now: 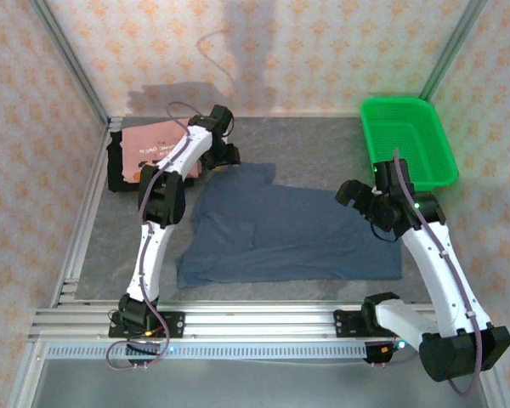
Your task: Fold and stack the t-shirts
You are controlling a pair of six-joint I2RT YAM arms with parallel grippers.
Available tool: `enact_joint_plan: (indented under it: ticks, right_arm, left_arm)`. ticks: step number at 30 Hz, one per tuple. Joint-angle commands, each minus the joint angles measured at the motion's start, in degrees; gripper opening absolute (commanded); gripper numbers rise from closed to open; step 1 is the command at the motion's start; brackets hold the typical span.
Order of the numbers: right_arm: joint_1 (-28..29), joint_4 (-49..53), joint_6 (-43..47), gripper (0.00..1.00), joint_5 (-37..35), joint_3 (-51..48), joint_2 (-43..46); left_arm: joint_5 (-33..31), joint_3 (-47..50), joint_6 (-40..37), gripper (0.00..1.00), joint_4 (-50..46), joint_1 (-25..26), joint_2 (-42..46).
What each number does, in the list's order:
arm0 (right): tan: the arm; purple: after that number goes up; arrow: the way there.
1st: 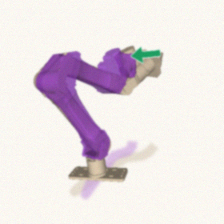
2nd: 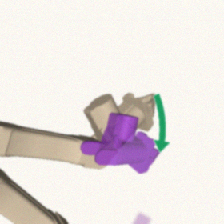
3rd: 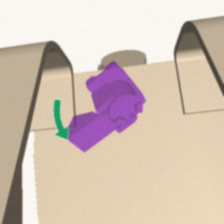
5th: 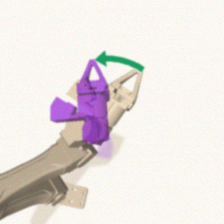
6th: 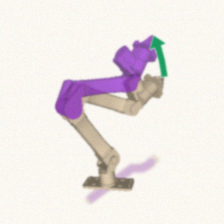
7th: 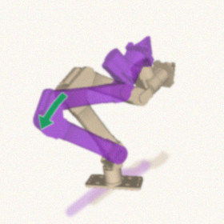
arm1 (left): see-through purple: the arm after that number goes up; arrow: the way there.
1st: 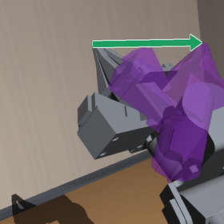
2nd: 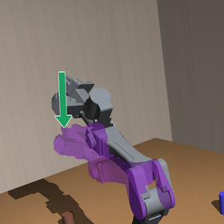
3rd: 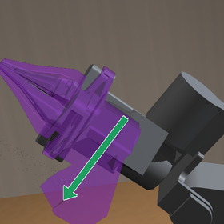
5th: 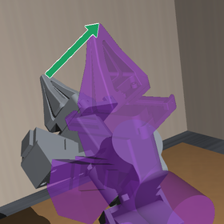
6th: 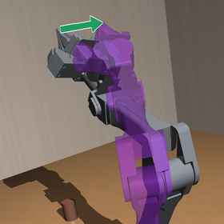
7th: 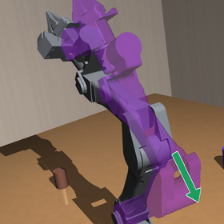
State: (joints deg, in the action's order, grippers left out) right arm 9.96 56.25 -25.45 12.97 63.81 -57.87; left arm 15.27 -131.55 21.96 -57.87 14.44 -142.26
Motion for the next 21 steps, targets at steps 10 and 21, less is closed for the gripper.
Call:
enact_joint_plan:
  ticks: [10,21]
  right_arm:
    - [-0.12,0.97,-0.91,0.99,0.74,-3.09,1.61]
    - [-0.35,-0.15,-1.74,0.99,-0.36,-6.68,2.45]
  left_arm:
    - [-0.88,-6.92,0.74,0.51,4.5,-0.89,-6.99]
    - [3.32,-9.08,1.16,0.38,5.97,-0.45,-10.41]
